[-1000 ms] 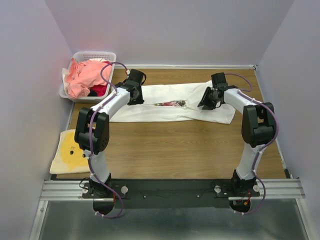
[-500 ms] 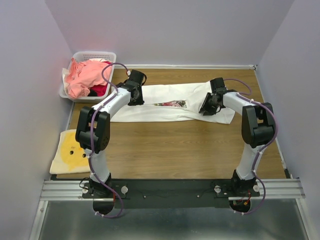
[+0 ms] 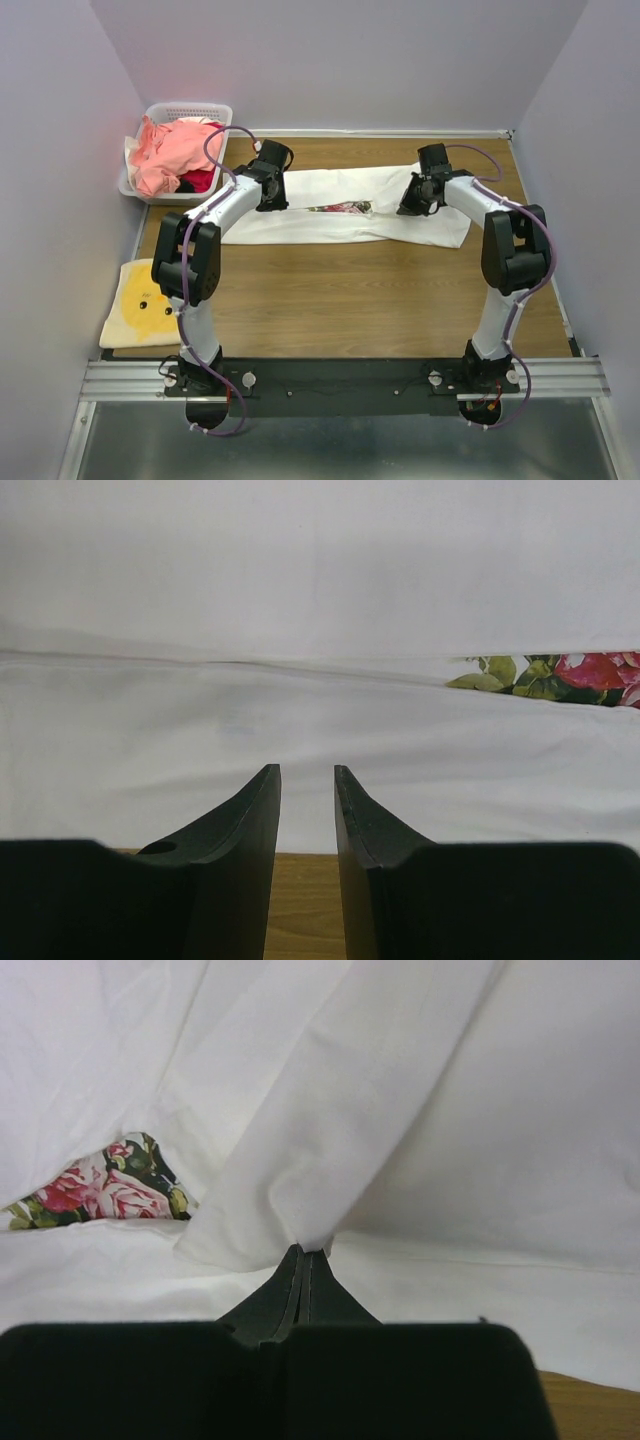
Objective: Fold and stack the t-shirts
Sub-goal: Fold the tshirt
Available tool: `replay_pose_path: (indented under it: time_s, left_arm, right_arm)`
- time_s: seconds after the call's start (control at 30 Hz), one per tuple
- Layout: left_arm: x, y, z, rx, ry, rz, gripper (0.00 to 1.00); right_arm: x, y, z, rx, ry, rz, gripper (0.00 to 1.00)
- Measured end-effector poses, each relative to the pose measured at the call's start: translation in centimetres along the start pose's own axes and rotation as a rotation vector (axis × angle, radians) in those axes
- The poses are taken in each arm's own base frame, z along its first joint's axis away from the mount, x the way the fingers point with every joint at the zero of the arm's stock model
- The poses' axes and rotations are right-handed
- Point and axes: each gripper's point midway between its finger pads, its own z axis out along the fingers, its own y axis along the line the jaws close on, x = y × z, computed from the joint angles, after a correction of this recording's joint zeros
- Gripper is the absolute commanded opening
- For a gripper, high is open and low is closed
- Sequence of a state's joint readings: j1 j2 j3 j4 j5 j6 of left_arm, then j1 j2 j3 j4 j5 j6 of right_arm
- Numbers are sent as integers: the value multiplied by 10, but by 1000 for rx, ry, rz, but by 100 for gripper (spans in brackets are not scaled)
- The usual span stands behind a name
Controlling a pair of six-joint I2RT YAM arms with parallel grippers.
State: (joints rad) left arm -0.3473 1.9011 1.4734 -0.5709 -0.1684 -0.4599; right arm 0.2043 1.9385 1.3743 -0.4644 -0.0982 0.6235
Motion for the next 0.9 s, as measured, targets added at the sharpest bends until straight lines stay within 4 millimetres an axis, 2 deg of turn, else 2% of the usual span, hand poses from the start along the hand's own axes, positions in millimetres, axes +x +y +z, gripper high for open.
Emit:
replay_pose_path:
  time_s: [0.2, 0.33, 0.43, 0.53, 0.57, 0.63, 0.67, 0.77, 0.9]
  left_arm:
    - [1, 1, 4, -6, 6, 5, 37]
    - [3, 1, 6, -11, 14, 9, 37]
    - [2, 1, 6, -13, 13, 9, 37]
    - [0, 1, 6, -14, 8, 9, 37]
    - [-1, 1, 6, -15, 6, 9, 37]
    - [-2, 1, 6, -17, 3, 9, 37]
    - [-2, 1, 6, -19, 2, 8, 37]
    - [-2, 2, 6, -23, 2, 9, 37]
    - [-2, 3, 7, -26, 3, 10, 37]
  right_arm:
    - [-28, 20, 3, -35, -48, -10, 1]
    - [-51, 36, 14, -62, -80, -26, 1]
    - [-65, 49, 29, -93, -88, -37, 1]
    - [-71, 59, 47, -124, -70, -49, 1]
    - [-71, 61, 52, -132, -65, -53, 11]
    - [-69, 63, 63, -148, -43, -64, 22]
    - [-67, 63, 67, -155, -34, -71, 36]
    - [-64, 65, 68, -176, -14, -104, 53]
    - [-67, 69, 63, -190, -27, -144, 60]
